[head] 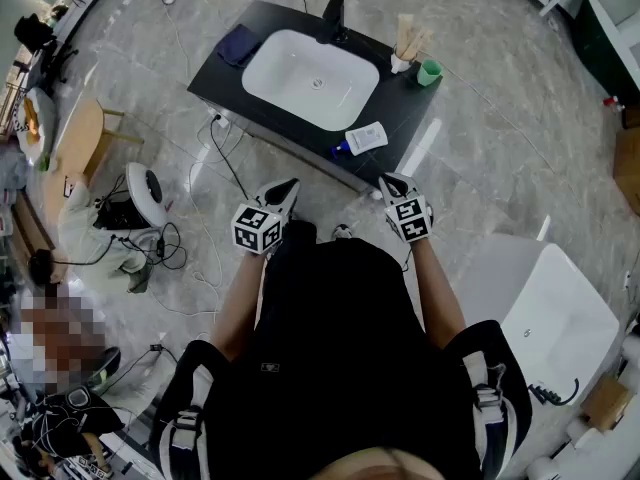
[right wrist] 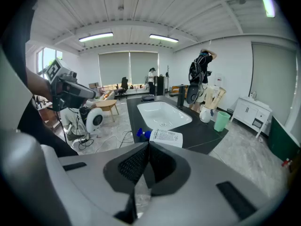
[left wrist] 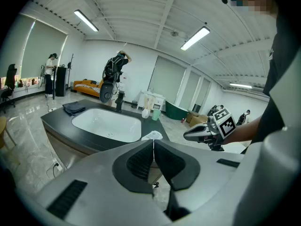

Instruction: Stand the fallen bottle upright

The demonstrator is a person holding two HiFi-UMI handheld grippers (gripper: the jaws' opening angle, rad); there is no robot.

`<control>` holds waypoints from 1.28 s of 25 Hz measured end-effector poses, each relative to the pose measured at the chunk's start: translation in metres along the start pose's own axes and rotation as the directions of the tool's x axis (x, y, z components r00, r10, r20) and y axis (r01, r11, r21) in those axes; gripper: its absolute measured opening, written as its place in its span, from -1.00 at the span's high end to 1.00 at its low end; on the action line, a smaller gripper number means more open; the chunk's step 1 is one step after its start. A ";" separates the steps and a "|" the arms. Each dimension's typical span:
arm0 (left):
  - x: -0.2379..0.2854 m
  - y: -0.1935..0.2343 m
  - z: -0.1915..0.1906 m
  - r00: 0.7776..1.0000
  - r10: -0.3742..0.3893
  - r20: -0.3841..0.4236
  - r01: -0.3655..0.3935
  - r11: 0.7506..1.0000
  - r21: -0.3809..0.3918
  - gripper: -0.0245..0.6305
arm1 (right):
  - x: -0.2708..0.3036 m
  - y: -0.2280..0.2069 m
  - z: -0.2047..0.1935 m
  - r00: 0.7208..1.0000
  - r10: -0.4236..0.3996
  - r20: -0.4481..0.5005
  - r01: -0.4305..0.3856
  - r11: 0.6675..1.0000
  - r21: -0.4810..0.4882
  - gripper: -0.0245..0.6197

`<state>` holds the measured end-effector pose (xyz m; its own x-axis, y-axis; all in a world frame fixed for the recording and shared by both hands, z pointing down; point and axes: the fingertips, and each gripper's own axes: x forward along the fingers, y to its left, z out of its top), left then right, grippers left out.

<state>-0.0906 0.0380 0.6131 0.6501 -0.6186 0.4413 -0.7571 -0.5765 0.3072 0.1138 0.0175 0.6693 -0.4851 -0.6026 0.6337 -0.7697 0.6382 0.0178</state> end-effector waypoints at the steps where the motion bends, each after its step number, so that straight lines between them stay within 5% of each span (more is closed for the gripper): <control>1: -0.001 -0.001 -0.001 1.000 0.000 -0.002 0.000 1.000 0.000 0.88 | -0.003 0.002 0.000 1.000 0.000 -0.001 0.000 1.000 0.001 0.73; 18: -0.004 -0.001 -0.008 1.000 -0.008 0.000 0.008 1.000 -0.021 0.88 | -0.005 0.007 -0.017 0.998 -0.046 -0.035 0.047 0.998 0.033 0.73; 32: 0.004 0.045 0.003 0.998 -0.056 -0.027 0.055 0.998 -0.020 0.88 | 0.028 0.022 0.008 0.997 -0.052 -0.050 0.055 0.998 0.043 0.73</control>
<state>-0.1218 0.0082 0.6265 0.6892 -0.5711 0.4459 -0.7214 -0.5989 0.3478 0.0798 0.0105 0.6814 -0.4225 -0.6103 0.6701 -0.8121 0.5832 0.0191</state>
